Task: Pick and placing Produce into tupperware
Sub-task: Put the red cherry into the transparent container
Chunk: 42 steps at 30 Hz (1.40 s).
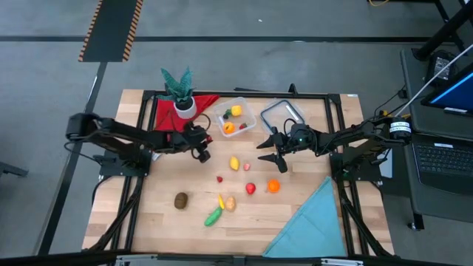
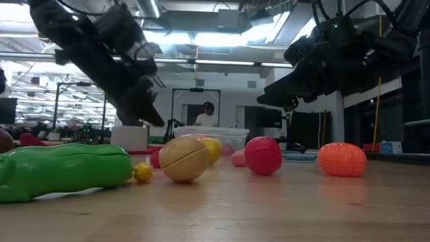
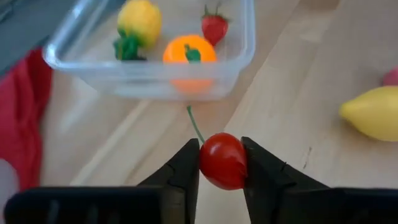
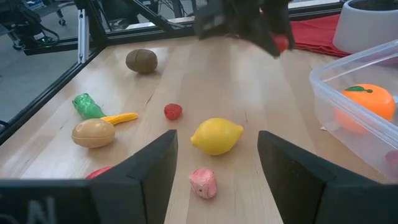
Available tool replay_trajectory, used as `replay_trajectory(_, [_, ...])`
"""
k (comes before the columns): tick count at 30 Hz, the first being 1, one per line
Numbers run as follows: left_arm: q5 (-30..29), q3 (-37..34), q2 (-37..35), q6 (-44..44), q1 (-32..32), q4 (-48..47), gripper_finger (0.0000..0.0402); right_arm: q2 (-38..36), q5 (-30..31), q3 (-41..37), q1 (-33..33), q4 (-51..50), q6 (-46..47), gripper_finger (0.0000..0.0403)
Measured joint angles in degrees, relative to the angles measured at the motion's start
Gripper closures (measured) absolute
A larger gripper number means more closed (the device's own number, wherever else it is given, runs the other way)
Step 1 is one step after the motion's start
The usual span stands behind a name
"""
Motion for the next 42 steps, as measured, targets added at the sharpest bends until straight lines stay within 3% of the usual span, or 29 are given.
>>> replay_trajectory(8, [0.2, 0.0, -12.7, 2.4, 0.0, -9.4, 0.0314, 0.0, 0.0, 0.0, 0.0, -0.1, 0.0, 0.0178])
replay_trajectory(12, [3.2, 0.0, -17.7, 2.6, 0.0, -12.0, 0.0312, 0.0, 0.0, 0.0, 0.0, -0.2, 0.0, 0.0178])
replay_trajectory(23, [16.3, 0.0, -19.4, 4.0, 0.0, -10.1, 0.0316, 0.0, 0.0, 0.0, 0.0, -0.4, -0.1, 0.0178])
replay_trajectory(29, [20.8, -3.1, -18.8, 5.6, 0.0, 1.5, 0.0318, 0.0, 0.0, 0.0, 0.0, -1.2, -0.2, 0.0178])
replay_trajectory(42, [24.0, -15.7, -18.9, 3.6, 0.0, 29.4, 0.0318, 0.0, 0.0, 0.0, 1.1, -2.5, -1.7, 0.0178])
